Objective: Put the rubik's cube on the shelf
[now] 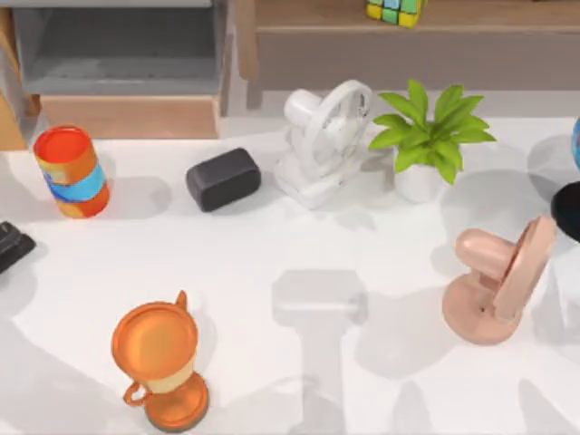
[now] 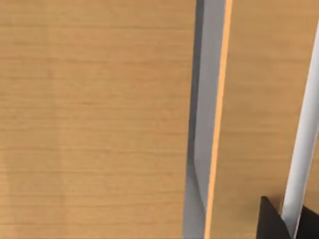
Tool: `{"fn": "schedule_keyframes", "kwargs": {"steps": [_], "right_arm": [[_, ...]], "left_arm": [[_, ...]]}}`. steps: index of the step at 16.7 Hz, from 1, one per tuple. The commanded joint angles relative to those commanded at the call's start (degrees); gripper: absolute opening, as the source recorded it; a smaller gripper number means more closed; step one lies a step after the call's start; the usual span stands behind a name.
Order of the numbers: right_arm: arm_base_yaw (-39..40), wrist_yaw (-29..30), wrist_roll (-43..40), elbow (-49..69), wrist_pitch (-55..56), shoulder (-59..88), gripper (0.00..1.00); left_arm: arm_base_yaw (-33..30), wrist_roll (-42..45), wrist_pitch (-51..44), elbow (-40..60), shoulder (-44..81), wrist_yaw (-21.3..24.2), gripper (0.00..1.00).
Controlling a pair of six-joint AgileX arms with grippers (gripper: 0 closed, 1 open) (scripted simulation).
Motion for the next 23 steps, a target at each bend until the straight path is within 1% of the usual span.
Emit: {"fn": "schedule_keyframes", "kwargs": {"steps": [7, 9, 12, 23], "right_arm": [[0.0, 0.0, 0.0, 0.0, 0.0, 0.0, 1.0], [0.0, 0.0, 0.0, 0.0, 0.0, 0.0, 1.0], [0.0, 0.0, 0.0, 0.0, 0.0, 0.0, 1.0], [0.0, 0.0, 0.0, 0.0, 0.0, 0.0, 1.0]], "left_arm": [[-3.13, -0.21, -6.92, 13.48, 6.0, -3.17, 0.0], [-3.49, -0.26, -8.05, 15.19, 6.97, -3.68, 0.0], [-3.5, -0.26, -8.09, 15.24, 7.01, -3.7, 0.0], [-3.5, -0.26, -8.09, 15.24, 7.01, -3.7, 0.83]]}}
